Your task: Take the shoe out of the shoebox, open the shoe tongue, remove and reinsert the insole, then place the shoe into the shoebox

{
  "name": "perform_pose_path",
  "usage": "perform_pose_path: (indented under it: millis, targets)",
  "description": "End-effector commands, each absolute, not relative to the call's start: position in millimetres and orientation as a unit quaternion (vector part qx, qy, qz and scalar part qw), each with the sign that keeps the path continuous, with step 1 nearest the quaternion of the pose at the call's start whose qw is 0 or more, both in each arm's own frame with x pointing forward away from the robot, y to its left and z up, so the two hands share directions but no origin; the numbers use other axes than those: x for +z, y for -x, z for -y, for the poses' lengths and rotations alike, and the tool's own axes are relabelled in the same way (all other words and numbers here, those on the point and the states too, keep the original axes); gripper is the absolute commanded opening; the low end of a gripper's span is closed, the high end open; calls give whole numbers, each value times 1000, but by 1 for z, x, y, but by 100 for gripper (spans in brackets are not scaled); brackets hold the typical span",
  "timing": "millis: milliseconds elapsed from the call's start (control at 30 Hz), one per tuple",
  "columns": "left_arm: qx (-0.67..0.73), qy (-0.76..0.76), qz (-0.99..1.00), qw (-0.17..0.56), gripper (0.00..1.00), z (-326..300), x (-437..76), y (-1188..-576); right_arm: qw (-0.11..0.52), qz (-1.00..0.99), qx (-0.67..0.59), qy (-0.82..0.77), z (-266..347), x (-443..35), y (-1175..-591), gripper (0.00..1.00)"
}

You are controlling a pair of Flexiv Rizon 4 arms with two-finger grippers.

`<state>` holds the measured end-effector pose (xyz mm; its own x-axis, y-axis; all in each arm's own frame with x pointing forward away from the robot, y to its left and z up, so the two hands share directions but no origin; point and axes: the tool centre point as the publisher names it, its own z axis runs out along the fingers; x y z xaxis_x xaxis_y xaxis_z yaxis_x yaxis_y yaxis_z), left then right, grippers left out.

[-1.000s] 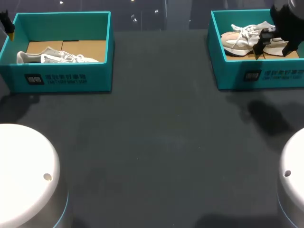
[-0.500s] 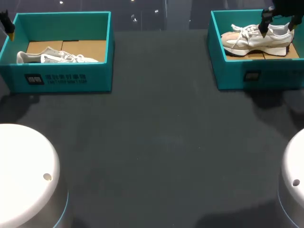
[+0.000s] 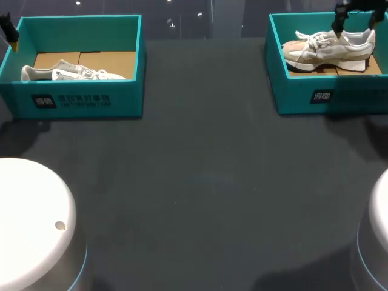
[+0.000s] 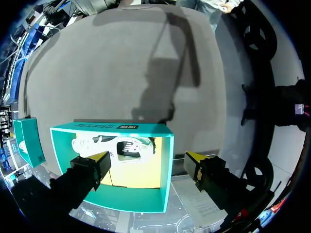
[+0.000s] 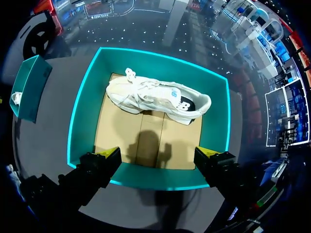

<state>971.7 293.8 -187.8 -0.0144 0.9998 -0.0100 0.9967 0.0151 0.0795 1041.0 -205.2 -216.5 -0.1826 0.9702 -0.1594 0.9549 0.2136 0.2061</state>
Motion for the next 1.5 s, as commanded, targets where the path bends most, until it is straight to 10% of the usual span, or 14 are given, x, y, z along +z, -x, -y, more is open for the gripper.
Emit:
perform_pose_path:
  millis: [33,1233,1500]
  targets:
    - [26,-702,-711,31,100,-294,-187,-971,126,-766,18,-630,206,-221,-1041,100]
    - [26,-702,-711,31,100,-294,-187,-971,156,-697,-42,-698,294,-281,-1139,100]
    - [26,-702,-711,31,100,-294,-187,-971,151,-685,-46,-712,309,-291,-1143,87]
